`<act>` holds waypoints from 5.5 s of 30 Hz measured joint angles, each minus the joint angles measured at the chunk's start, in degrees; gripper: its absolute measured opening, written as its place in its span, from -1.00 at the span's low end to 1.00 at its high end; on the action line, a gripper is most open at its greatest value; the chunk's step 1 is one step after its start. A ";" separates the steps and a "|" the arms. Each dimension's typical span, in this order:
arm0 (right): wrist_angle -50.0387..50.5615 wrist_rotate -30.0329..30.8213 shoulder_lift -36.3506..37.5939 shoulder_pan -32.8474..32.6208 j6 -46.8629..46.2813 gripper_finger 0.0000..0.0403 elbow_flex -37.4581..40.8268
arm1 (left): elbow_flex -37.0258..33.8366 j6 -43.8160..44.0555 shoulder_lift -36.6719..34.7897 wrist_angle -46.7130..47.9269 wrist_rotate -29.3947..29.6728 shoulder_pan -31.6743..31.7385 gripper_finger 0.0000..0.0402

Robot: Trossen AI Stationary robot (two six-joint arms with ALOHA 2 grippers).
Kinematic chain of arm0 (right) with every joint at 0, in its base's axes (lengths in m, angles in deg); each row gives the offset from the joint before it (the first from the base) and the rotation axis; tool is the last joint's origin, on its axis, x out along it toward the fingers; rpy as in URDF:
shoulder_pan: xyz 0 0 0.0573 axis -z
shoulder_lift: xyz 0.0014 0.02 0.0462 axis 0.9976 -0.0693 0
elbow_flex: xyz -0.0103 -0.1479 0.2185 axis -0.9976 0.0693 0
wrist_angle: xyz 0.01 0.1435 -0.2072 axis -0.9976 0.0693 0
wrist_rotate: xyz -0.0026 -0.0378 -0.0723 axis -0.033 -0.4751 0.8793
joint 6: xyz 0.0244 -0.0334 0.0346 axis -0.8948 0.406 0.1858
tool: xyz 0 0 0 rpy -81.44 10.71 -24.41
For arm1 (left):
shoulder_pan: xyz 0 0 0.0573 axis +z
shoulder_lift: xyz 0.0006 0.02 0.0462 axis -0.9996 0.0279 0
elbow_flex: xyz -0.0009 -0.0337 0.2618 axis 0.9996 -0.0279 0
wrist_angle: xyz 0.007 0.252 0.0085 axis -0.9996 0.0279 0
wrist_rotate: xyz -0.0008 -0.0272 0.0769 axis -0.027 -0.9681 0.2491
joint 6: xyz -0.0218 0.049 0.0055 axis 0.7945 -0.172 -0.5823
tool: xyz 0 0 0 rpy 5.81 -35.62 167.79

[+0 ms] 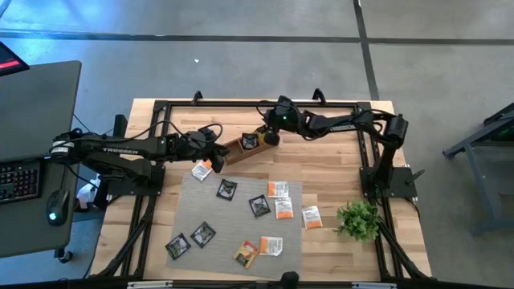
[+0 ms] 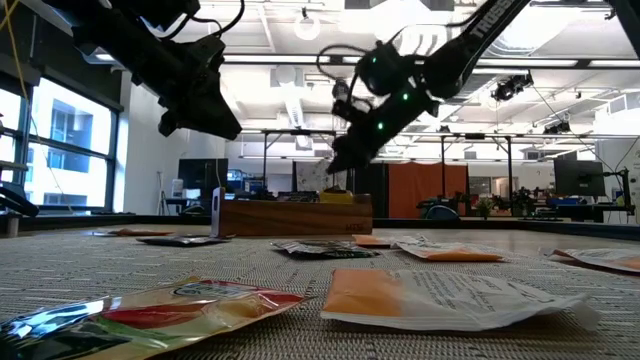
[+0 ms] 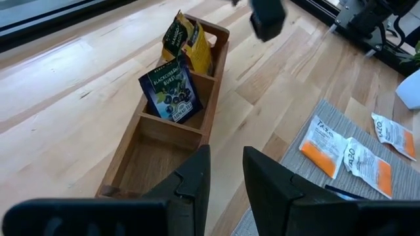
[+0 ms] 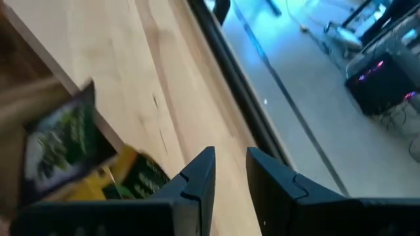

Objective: Pick & Place Tea
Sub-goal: Adjust the yellow tea bags into the wooden organizer, then put the violet tea bag into the middle section of the wooden organizer

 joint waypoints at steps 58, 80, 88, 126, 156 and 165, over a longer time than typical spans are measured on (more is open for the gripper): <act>23.61 -22.87 11.90 -32.12 -5.29 -0.39 0.13 | 0.00 0.00 0.00 -0.18 -7.70 -0.02 -0.55; 14.75 -20.28 -5.40 -27.12 -7.79 -0.05 0.11 | 0.00 0.13 0.00 0.02 -7.95 -0.02 -0.55; 13.33 -20.18 -8.28 -26.01 -5.73 -0.13 -0.11 | 0.00 0.02 0.00 0.04 -7.89 -0.02 -0.55; 14.88 -24.06 -1.73 -22.30 -4.18 -0.94 0.11 | 0.00 0.04 0.02 0.02 -7.34 -0.02 -0.55; 8.15 -19.63 -13.46 -25.49 -7.66 -0.20 -0.39 | 0.00 -0.07 0.02 0.63 -7.67 -0.02 -0.55; 7.90 -21.66 -13.49 -25.07 -8.17 -0.81 0.13 | 0.00 -0.13 0.02 0.89 -7.54 -0.02 -0.55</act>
